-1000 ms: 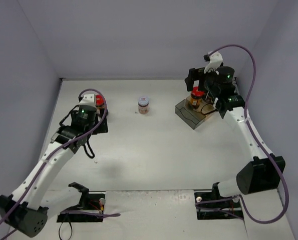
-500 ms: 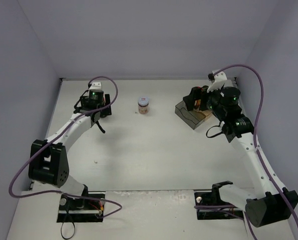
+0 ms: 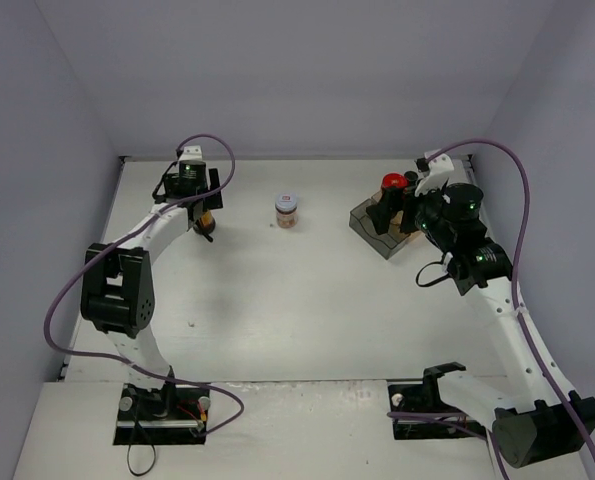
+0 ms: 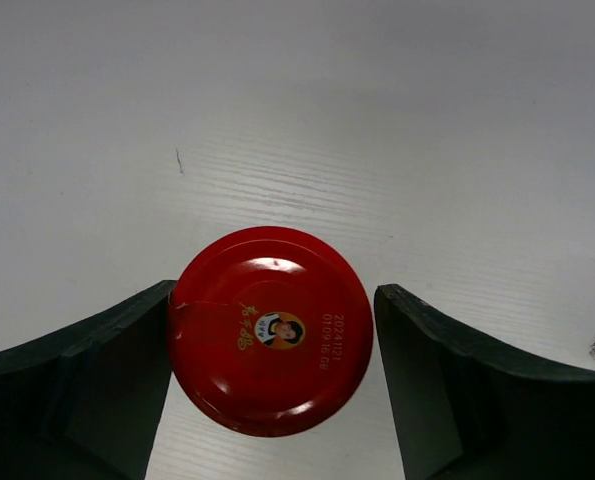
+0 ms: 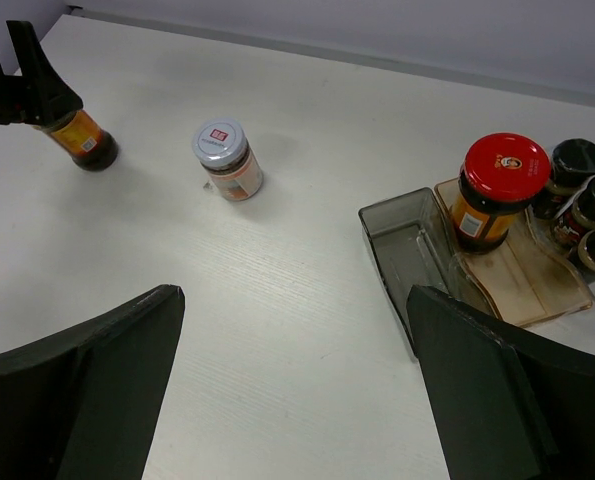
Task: Organize the condiment bottles
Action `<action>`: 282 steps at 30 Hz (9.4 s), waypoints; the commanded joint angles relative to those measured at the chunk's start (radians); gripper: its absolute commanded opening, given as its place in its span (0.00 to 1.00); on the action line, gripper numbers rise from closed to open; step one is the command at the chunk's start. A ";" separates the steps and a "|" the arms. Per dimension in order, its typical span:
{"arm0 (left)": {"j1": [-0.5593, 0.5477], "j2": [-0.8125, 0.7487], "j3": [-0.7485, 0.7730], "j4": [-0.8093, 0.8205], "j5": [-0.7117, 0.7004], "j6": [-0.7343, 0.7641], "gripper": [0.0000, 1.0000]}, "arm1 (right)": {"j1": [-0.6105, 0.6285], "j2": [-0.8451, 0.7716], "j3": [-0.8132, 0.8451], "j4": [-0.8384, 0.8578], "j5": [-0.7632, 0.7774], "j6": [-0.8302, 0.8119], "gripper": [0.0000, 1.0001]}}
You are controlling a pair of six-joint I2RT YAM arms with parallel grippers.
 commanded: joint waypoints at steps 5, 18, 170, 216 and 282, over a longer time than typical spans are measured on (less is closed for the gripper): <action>0.006 0.002 0.049 0.040 0.054 0.010 0.55 | 0.001 -0.022 0.024 0.011 -0.026 -0.026 1.00; -0.150 -0.143 0.106 -0.157 0.187 0.018 0.00 | 0.001 -0.052 0.021 -0.021 -0.009 -0.032 1.00; -0.289 -0.904 -0.304 -0.741 -0.078 -0.088 0.97 | -0.212 0.696 0.187 0.169 0.400 0.063 0.58; -0.287 -0.946 -0.276 -0.844 -0.112 -0.132 0.97 | 0.329 1.218 0.851 0.161 0.055 -0.144 1.00; -0.287 -0.951 -0.313 -0.775 0.008 -0.182 0.97 | -0.037 0.661 0.036 0.482 0.218 -0.072 0.00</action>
